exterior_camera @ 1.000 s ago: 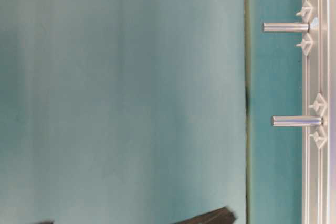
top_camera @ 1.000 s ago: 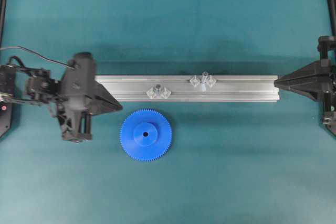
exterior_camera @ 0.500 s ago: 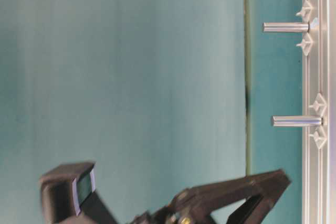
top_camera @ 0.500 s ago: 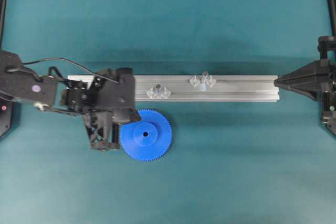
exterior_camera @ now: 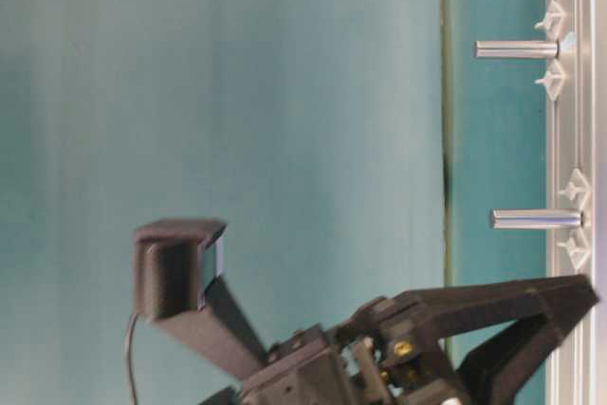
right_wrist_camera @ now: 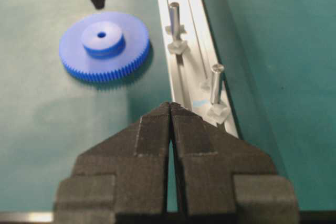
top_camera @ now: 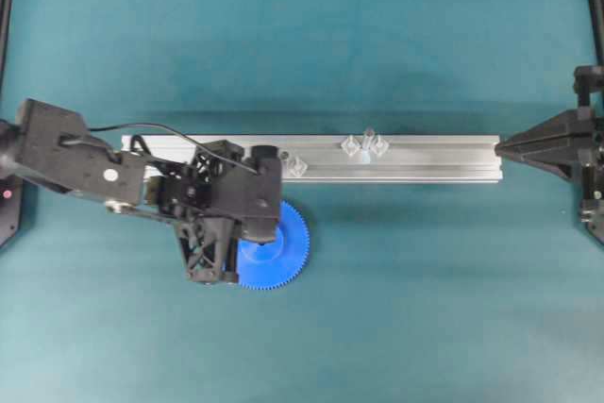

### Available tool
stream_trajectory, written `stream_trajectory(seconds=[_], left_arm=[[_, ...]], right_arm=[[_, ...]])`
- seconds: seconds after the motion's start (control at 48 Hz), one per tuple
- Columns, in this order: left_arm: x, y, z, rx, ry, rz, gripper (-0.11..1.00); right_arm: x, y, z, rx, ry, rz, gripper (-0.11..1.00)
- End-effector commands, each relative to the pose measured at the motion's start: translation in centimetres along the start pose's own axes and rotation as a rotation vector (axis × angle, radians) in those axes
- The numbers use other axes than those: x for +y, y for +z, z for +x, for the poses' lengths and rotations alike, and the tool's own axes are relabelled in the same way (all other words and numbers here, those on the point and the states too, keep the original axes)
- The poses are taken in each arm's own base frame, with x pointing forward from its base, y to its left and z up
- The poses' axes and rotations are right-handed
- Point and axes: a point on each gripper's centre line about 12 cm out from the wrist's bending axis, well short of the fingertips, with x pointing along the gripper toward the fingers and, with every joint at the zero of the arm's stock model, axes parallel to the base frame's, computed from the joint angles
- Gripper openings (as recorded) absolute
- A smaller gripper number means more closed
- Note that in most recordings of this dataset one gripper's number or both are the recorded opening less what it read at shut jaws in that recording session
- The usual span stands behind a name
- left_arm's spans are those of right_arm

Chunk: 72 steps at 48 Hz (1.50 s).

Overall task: Find the location of the shaft and insert the large gear.
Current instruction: 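Lower the open left gripper around the blue gear's hub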

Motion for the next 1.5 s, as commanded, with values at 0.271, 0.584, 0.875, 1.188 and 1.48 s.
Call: stream_trajectory(seconds=[0.271,0.584,0.875,1.188,1.48], left_arm=[[-0.9,1.9,0.6,0.06,-0.004,0.021,0.0],[-1.0,2.6,1.1,0.182,0.007,0.026,0.0],[-1.4,3.0,1.6,0.229,0.004,0.061,0.0],[-1.4,3.0,1.7,0.299,0.011,0.058,0.0],[-1.3,3.4,1.9,0.297,0.012,0.063,0.0]], right_arm=[[-0.2,0.4,-0.2,-0.018,-0.01,0.014,0.0],[-0.2,-0.1,-0.2,-0.006,-0.011,0.022,0.0],[-0.3,-0.5,-0.2,0.0,-0.012,0.039,0.0],[-0.3,-0.6,-0.2,-0.001,-0.011,0.041,0.0],[-0.3,-0.6,-0.3,-0.001,-0.011,0.041,0.0]])
